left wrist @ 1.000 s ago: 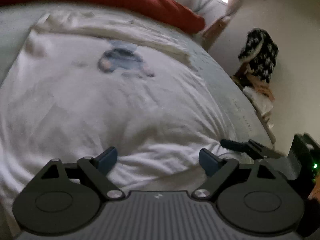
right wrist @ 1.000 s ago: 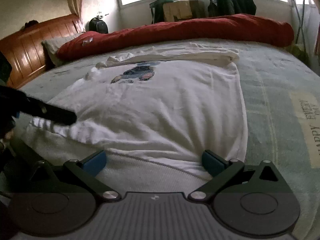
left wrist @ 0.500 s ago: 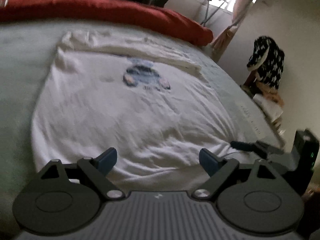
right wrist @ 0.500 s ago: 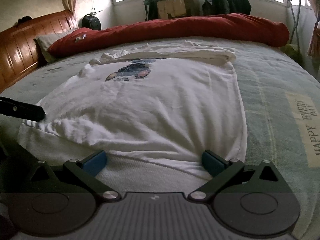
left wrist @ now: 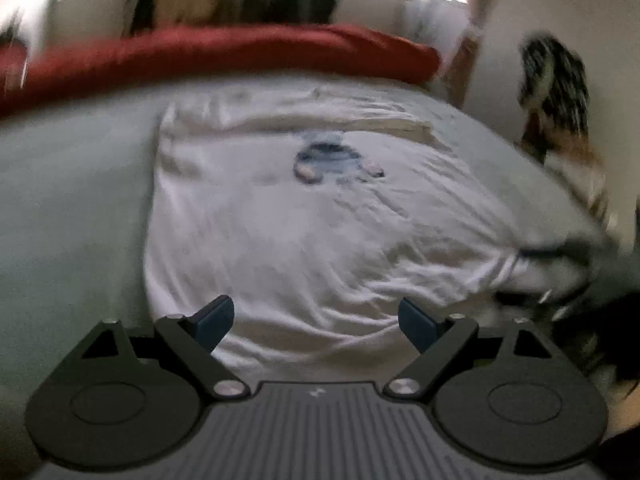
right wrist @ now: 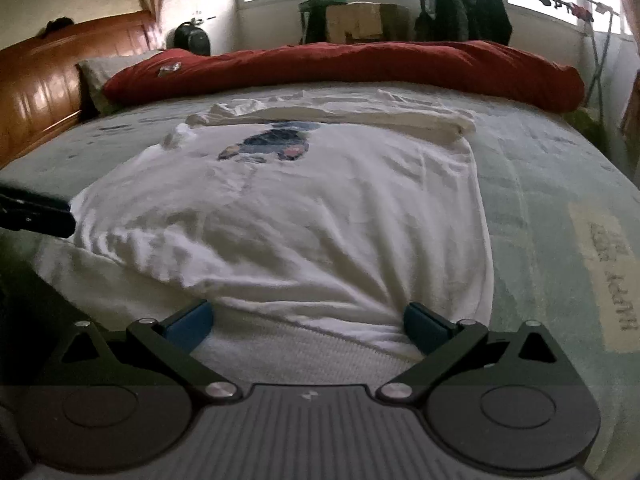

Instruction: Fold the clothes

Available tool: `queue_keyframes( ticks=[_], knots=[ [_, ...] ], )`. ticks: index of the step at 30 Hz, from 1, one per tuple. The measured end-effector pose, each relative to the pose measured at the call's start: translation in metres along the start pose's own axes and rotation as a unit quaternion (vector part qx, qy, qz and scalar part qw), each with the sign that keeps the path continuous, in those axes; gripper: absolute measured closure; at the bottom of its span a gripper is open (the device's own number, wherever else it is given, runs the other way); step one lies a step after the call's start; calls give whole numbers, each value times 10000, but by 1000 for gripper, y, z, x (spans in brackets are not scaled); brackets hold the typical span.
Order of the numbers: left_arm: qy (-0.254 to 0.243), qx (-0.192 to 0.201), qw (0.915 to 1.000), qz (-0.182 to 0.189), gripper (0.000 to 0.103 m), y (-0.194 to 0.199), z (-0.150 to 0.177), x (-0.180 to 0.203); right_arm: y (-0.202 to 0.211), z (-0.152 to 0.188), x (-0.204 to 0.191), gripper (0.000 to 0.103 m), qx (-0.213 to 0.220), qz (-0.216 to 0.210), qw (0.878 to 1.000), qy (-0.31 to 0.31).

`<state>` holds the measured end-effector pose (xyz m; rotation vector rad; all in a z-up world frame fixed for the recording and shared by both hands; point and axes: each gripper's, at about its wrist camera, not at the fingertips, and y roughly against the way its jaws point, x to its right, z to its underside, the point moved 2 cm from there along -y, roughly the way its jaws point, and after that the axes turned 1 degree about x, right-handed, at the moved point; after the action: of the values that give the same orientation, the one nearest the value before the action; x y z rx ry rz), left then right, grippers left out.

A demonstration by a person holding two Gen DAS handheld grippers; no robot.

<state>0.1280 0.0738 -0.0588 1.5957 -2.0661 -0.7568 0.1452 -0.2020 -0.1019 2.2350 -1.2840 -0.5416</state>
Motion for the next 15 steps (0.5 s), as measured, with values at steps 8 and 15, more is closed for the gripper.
queue_keyframes(
  ticks=[8, 15],
  knots=[
    [-2169, 129, 9761, 1, 14, 0, 18, 60, 23, -7, -24, 0, 213, 95, 9906, 1351],
    [-3034, 26, 9528, 136, 14, -17, 35, 94, 2, 12, -74, 0, -125, 63, 9513, 3078]
  ],
)
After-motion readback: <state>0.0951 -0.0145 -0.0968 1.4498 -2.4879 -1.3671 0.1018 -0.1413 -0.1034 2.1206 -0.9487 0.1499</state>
